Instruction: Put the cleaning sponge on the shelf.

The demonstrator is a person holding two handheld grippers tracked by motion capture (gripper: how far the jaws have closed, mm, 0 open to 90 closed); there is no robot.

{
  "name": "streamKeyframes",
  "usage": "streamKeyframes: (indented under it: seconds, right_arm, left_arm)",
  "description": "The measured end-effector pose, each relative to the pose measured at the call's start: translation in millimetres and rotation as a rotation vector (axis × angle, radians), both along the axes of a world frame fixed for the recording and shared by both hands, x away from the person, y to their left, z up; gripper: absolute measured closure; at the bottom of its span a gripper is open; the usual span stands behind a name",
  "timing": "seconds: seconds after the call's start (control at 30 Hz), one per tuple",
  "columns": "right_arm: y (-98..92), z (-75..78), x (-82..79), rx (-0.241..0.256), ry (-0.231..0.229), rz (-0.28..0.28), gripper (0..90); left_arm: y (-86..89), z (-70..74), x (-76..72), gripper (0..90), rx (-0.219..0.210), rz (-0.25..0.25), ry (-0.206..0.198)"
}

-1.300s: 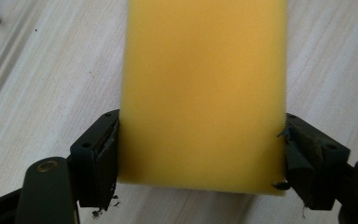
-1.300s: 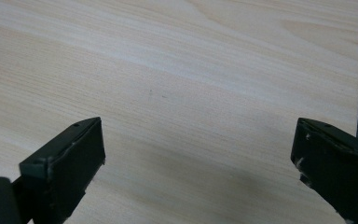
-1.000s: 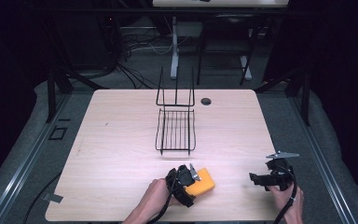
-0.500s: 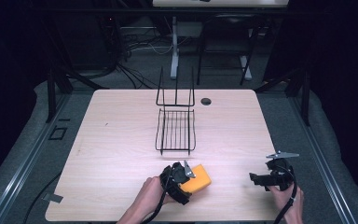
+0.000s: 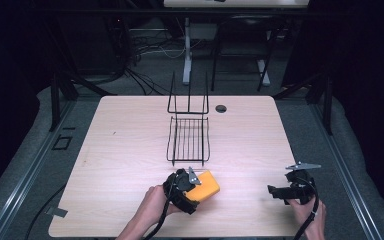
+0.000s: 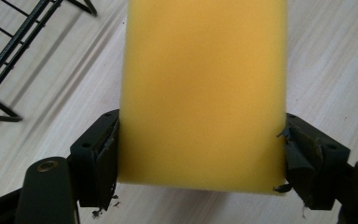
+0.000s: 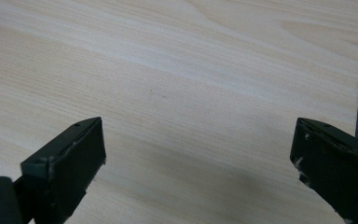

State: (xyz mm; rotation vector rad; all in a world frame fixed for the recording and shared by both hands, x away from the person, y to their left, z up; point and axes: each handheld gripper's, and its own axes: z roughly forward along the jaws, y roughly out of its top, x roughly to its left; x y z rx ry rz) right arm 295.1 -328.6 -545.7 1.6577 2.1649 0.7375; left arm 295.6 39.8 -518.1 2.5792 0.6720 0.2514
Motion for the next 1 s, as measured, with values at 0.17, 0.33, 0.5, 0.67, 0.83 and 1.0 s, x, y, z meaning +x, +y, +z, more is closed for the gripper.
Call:
streamKeyframes:
  seconds: [0.17, 0.33, 0.5, 0.67, 0.83, 1.0]
  right_arm:
    - [0.0, -0.1, 0.0, 0.001, 0.000, 0.001, 2.9]
    - [0.3, -0.3, 0.1, 0.000, 0.000, 0.001, 3.0]
    - [0.5, -0.3, 0.2, 0.001, 0.005, 0.000, 3.0]
    - [0.6, -0.1, 0.1, 0.001, 0.004, 0.002, 3.0]
    - [0.8, -0.6, 0.2, 0.003, 0.004, 0.002, 3.0]
    - [1.0, -0.7, 0.4, 0.001, 0.012, 0.009, 3.0]
  left_arm:
    - [3.5, 4.0, 1.0, 22.9, 0.002, 0.002, -0.006]
    - [7.7, 8.5, 2.3, 22.9, 0.001, 0.008, -0.012]
    - [13.1, 13.8, 6.2, 22.9, -0.009, 0.021, -0.021]
    - [21.8, 20.4, 11.2, 22.9, -0.033, 0.040, -0.026]
    - [31.2, 24.6, 16.4, 22.9, -0.046, 0.064, -0.034]
    - [39.5, 29.4, 22.9, 22.8, -0.050, 0.090, -0.046]
